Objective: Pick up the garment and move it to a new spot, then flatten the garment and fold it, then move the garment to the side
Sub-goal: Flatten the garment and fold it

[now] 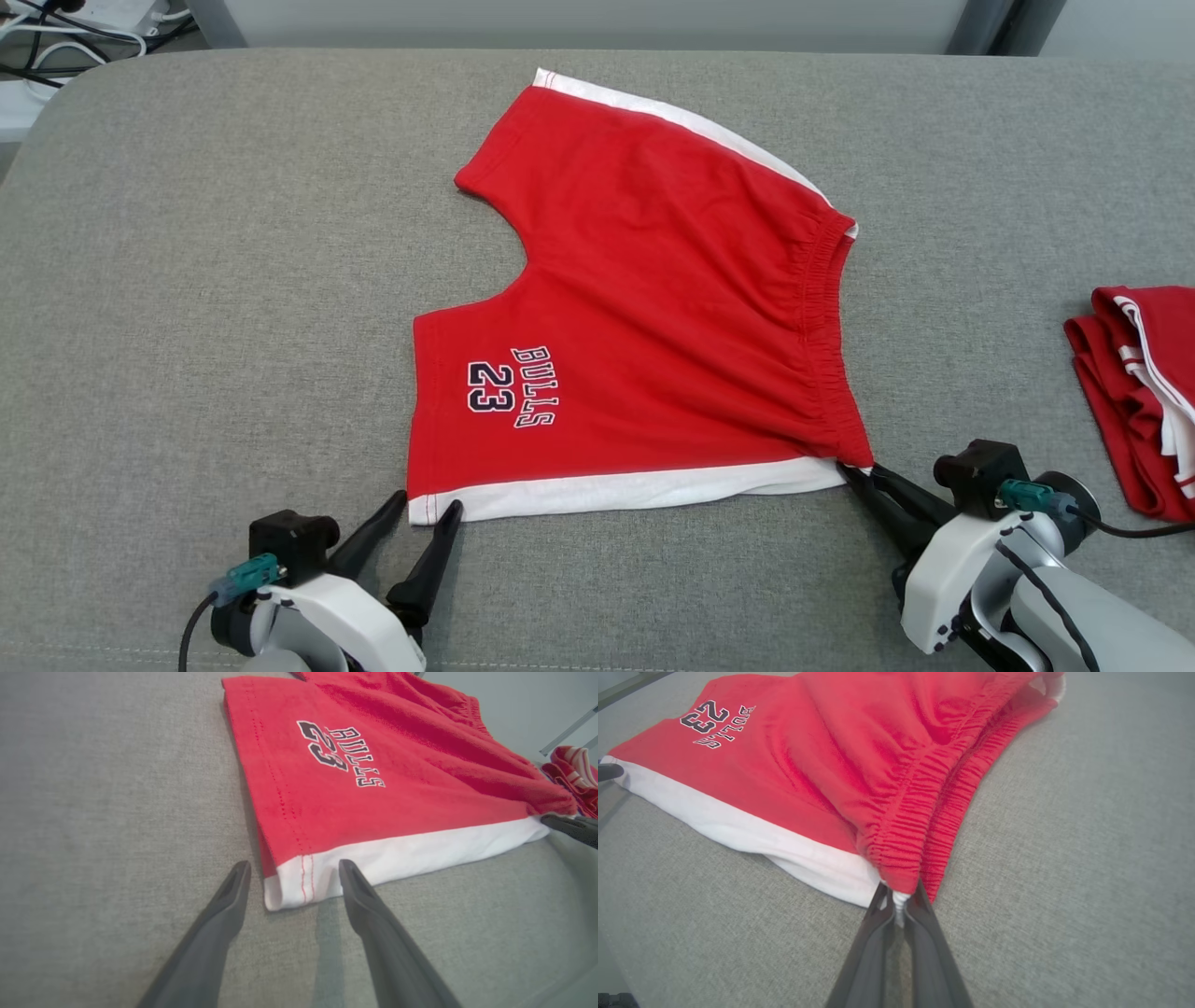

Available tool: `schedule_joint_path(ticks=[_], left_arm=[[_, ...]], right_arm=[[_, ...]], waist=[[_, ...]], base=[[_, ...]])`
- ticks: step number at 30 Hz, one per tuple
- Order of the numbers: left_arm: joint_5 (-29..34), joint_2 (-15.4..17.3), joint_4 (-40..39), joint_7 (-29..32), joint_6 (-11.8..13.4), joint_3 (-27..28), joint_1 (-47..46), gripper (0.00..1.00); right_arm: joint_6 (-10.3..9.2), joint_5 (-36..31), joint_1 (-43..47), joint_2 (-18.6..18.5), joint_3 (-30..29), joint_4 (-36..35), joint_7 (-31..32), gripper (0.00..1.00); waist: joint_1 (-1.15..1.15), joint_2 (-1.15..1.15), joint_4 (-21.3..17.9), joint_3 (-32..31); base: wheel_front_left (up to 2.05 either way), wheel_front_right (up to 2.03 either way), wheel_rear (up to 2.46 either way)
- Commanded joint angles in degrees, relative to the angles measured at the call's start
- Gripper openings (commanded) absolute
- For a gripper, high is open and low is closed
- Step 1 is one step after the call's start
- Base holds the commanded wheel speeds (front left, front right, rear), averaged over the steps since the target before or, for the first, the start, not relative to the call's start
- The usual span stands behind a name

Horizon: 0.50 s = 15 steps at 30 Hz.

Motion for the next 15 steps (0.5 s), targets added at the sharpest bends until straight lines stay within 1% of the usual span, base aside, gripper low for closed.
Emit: schedule_joint_path(ticks=[1, 2, 4, 10, 12, 14, 15], left_arm=[[-0.8, 1.6, -1.3, -0.5, -0.4, 0.9, -2.5, 0.46], [-1.4, 1.7, -1.4, -0.5, -0.4, 0.1, -2.5, 0.0], [-2.6, 2.1, -1.9, -0.5, -0.4, -1.4, -2.8, 0.0], [-4.3, 3.9, -3.8, -0.5, -0.4, -2.9, -3.5, 0.0], [-5.6, 5.3, -4.2, -0.5, -0.4, -5.7, -3.3, 0.0], [-7.8, 7.5, -4.7, -0.1, -0.4, -9.2, -3.2, 0.0], [-7.8, 7.5, -4.7, -0.1, -0.4, -9.2, -3.2, 0.0]], right_arm=[[-0.02, 0.5, 0.2, -0.7, 0.4, -0.8, -0.8, 0.0], [-0.02, 0.5, 0.1, -0.7, 0.5, -0.9, -0.8, 0.0], [-0.02, 0.7, 0.1, -0.7, 0.7, -0.9, -0.8, 0.0], [-0.02, 1.4, 0.1, -1.0, 1.7, -1.1, -0.8, 0.0], [-0.02, 2.2, 0.2, -1.6, 3.1, -1.6, -0.8, 0.0], [-0.02, 3.5, 0.2, -2.6, 4.9, -2.4, -0.7, 0.0], [-0.02, 3.5, 0.2, -2.6, 4.9, -2.4, -0.7, 0.0]], waist=[[0.0, 0.0, 0.0, 0.0], [0.0, 0.0, -0.1, 0.0], [0.0, 0.0, -0.1, -0.1], [0.0, 0.0, 0.2, -0.7], [0.0, 0.0, 0.2, -1.2], [0.0, 0.0, 0.2, -1.9], [0.0, 0.0, 0.2, -1.9]], base=[[0.0, 0.0, 0.0], [0.0, 0.0, 0.0], [0.0, 0.0, 0.0], [0.0, 0.0, 0.0], [0.0, 0.0, 0.0], [0.0, 0.0, 0.0], [0.0, 0.0, 0.0]])
